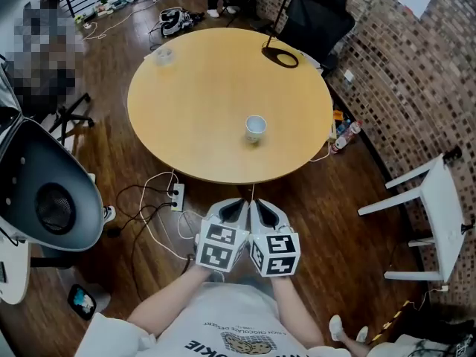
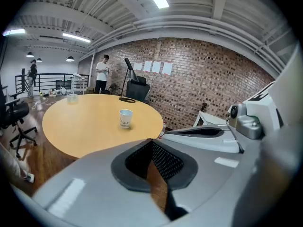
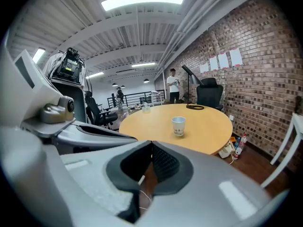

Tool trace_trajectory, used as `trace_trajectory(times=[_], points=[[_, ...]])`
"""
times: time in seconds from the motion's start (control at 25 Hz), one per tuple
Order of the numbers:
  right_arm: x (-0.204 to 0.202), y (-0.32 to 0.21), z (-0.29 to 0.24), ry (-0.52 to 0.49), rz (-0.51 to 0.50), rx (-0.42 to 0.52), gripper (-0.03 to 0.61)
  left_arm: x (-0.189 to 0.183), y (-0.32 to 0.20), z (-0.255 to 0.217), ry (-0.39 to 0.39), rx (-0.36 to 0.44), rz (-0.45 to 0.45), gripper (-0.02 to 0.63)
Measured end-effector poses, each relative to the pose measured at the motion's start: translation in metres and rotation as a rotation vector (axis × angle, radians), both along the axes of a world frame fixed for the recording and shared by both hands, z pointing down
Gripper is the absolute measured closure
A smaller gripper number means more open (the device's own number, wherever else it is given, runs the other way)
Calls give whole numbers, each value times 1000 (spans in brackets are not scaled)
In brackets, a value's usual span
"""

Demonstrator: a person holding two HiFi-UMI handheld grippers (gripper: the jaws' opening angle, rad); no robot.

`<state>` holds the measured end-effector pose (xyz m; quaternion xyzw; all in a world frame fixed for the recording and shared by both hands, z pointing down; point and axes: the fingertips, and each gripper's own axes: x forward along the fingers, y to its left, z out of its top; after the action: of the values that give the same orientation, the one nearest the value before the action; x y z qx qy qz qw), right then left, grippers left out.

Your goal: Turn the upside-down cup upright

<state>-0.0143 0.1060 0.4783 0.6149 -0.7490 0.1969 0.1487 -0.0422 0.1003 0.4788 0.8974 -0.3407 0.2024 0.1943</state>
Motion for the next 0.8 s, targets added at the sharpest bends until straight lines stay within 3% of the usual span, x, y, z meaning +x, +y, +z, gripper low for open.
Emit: trace_trajectory(times=[0.4, 0.8], points=[[6, -66, 8, -8, 0, 11, 575, 5, -66, 6, -17, 4, -10, 611], [55, -149, 17, -14, -92, -7, 571, 53, -149, 12, -28, 5, -87, 611]])
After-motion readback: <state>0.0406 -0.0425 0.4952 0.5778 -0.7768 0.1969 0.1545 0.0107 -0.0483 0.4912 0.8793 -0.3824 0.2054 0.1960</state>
